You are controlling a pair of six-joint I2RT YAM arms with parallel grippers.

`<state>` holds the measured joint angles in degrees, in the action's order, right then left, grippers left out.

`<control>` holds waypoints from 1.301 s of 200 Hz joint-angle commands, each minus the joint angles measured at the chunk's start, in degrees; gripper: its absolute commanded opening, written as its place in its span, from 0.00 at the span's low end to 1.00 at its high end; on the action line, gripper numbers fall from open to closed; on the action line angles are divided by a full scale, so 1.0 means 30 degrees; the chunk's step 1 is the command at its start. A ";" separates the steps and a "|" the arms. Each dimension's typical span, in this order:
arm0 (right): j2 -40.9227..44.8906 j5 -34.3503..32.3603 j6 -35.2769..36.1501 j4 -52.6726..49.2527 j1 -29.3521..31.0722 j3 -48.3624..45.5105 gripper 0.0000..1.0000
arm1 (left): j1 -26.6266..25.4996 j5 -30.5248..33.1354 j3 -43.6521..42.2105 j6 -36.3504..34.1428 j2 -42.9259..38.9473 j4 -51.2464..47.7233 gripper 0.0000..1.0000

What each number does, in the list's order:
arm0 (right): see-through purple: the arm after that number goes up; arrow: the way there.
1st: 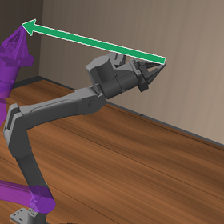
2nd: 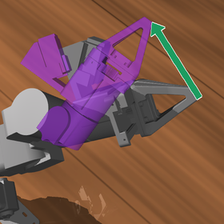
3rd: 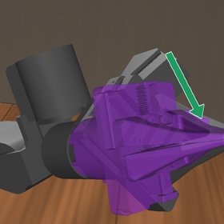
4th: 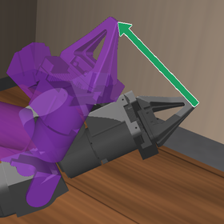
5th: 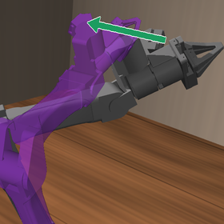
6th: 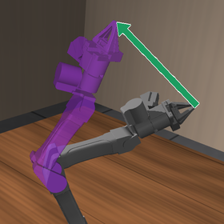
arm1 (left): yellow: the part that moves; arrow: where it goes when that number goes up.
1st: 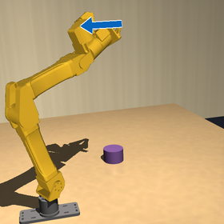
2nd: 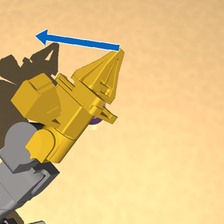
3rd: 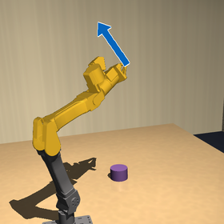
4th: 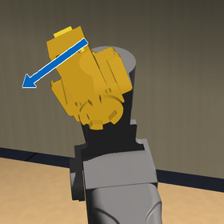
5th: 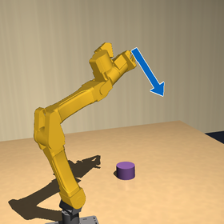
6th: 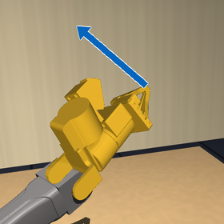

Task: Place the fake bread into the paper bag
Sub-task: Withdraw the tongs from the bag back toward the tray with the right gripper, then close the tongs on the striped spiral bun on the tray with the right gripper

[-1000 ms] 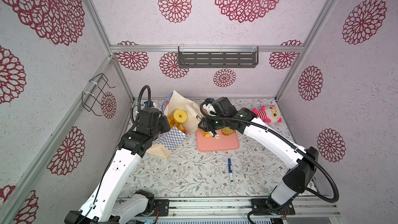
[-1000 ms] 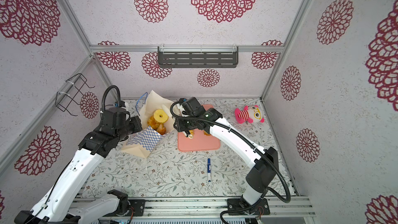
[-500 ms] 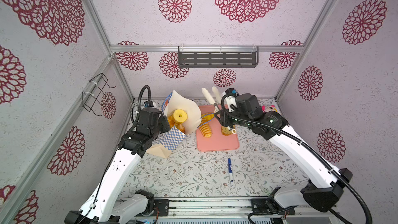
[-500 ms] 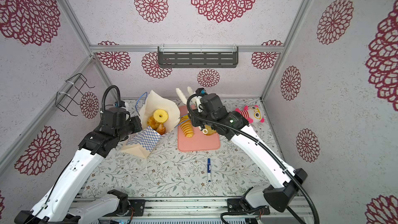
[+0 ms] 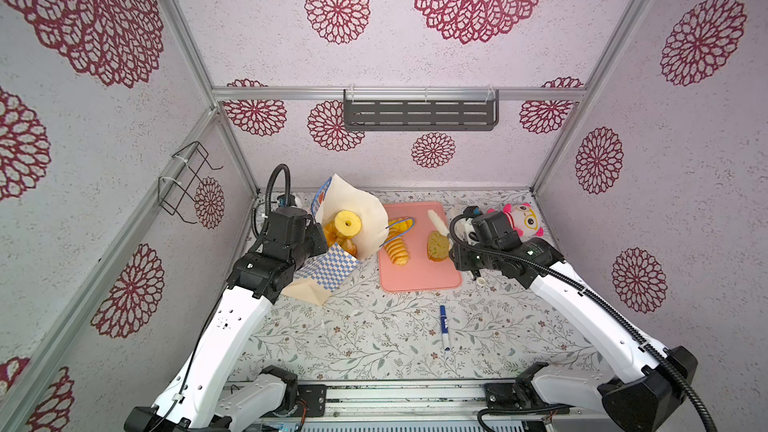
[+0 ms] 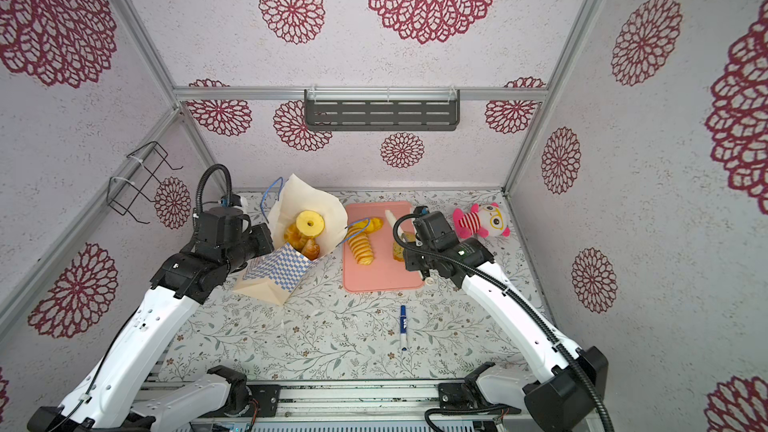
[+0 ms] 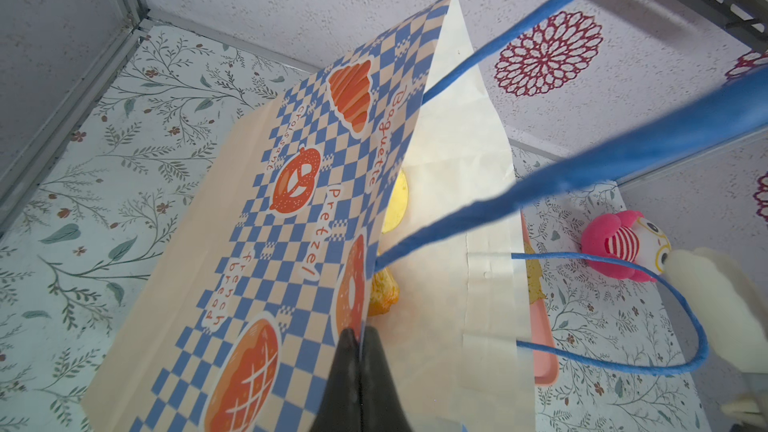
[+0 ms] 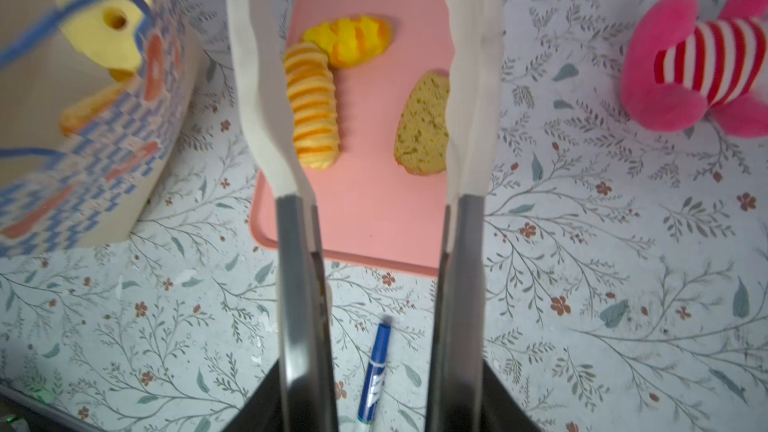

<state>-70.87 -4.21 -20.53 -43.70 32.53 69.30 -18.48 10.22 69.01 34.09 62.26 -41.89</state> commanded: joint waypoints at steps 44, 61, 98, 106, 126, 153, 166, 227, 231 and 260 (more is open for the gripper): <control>-0.1762 0.2058 -0.0018 0.1151 0.0348 -0.1919 0.54 | 0.0129 0.0522 0.0373 -0.0101 -0.0296 -0.0396 0.00; -0.2633 0.2245 -0.0030 0.1467 0.0869 -0.1752 0.56 | 0.0154 0.0609 0.0345 -0.0085 -0.0340 -0.0462 0.00; -0.4831 0.2477 0.0180 0.1939 0.1889 -0.0851 0.59 | 0.0157 0.0781 0.0258 -0.0143 -0.0535 -0.0652 0.00; -0.5300 0.2510 0.0249 0.1970 0.2026 -0.0593 0.60 | 0.0163 0.0783 0.0229 -0.0146 -0.0576 -0.0672 0.00; -0.6298 0.2609 0.0373 0.1999 0.2167 0.0071 0.62 | 0.0177 0.0798 0.0171 -0.0158 -0.0658 -0.0694 0.00; -0.7109 0.2797 0.0451 0.2318 0.2192 0.0631 0.65 | 0.0183 0.0846 0.0111 -0.0156 -0.0772 -0.0763 0.00; -0.7461 0.2854 0.0430 0.2394 0.2192 0.0841 0.66 | 0.0194 0.0871 0.0082 -0.0165 -0.0835 -0.0790 0.00; -0.8925 0.2667 0.0282 0.2587 0.2192 0.1873 0.66 | 0.0299 0.0842 -0.0153 -0.0142 -0.0919 -0.0712 0.00; -0.9042 0.2642 0.0268 0.2563 0.2192 0.1983 0.66 | 0.0301 0.0820 -0.0153 -0.0147 -0.0921 -0.0704 0.00; -0.9732 0.2605 0.0308 0.2472 0.2251 0.2545 0.63 | 0.0330 0.0816 -0.0236 -0.0171 -0.0967 -0.0686 0.00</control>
<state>-99.70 3.90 -20.38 -36.64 39.07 74.30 -18.20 11.53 69.08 33.87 60.31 -44.01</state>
